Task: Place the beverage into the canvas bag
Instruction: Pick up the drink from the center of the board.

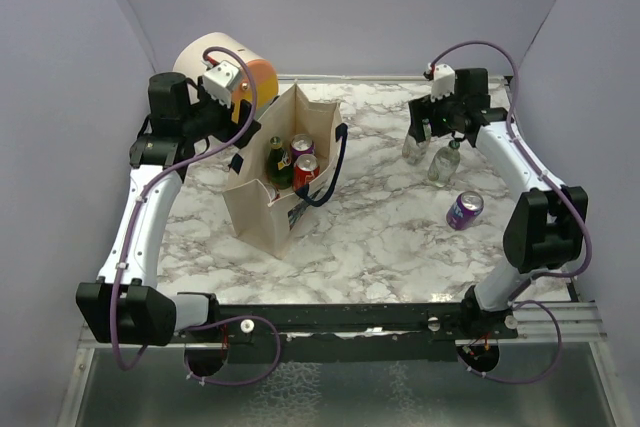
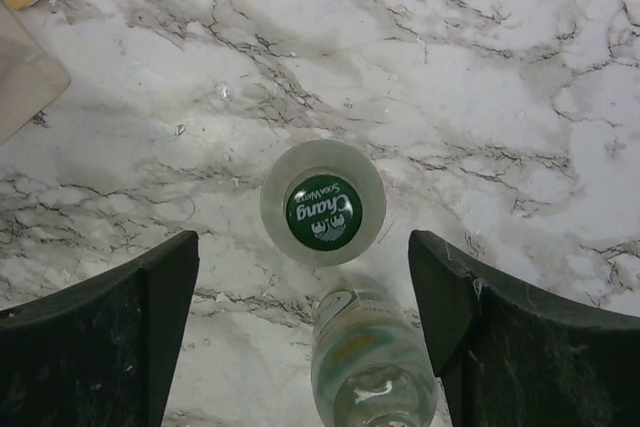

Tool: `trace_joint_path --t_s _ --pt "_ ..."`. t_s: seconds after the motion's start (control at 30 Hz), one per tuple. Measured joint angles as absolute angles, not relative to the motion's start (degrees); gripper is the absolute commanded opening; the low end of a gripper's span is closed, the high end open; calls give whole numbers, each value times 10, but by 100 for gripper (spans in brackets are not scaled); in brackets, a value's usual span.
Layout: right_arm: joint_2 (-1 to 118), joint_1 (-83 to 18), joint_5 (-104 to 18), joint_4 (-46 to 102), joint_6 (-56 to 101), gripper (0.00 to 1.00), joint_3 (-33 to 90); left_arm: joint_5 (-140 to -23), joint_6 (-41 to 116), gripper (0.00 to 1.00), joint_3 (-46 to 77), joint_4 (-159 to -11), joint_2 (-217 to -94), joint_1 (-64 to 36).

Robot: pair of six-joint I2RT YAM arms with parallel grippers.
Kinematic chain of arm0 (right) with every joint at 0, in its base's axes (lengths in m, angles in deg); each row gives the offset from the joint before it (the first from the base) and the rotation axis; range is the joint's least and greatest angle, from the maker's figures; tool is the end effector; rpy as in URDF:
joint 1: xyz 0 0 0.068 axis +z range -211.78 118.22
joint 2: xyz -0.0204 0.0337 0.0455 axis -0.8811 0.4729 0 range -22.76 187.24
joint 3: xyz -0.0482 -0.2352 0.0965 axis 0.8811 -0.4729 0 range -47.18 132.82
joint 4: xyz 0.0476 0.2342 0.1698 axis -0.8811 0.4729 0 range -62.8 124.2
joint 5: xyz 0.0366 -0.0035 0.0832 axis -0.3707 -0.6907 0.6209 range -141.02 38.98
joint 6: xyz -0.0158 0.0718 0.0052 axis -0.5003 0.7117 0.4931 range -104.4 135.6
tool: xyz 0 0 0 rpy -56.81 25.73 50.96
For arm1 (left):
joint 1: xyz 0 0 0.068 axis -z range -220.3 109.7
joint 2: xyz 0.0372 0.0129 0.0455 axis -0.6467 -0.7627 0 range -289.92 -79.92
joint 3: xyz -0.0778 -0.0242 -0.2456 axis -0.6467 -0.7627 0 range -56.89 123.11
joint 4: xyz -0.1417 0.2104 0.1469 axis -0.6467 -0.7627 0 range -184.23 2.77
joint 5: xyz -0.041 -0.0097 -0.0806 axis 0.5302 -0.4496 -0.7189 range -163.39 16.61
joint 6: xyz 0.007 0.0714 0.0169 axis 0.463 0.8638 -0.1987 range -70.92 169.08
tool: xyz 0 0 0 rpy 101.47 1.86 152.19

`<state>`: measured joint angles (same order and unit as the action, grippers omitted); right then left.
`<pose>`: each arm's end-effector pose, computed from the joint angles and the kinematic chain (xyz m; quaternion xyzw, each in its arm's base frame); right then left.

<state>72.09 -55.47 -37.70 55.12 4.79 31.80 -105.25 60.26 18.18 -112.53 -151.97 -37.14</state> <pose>0.4181 0.0606 0.2509 -0.1809 0.8966 0.0913 0.3937 0.3327 -0.0508 0.3776 0.2514 0.7732 -0.1899 0.5503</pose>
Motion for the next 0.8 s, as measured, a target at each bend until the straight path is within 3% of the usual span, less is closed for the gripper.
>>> trace_joint_path --t_s 0.8 --pt "779 -555 -366 538 18 58 361 -1037 621 76 182 -1083 -1550 -360"
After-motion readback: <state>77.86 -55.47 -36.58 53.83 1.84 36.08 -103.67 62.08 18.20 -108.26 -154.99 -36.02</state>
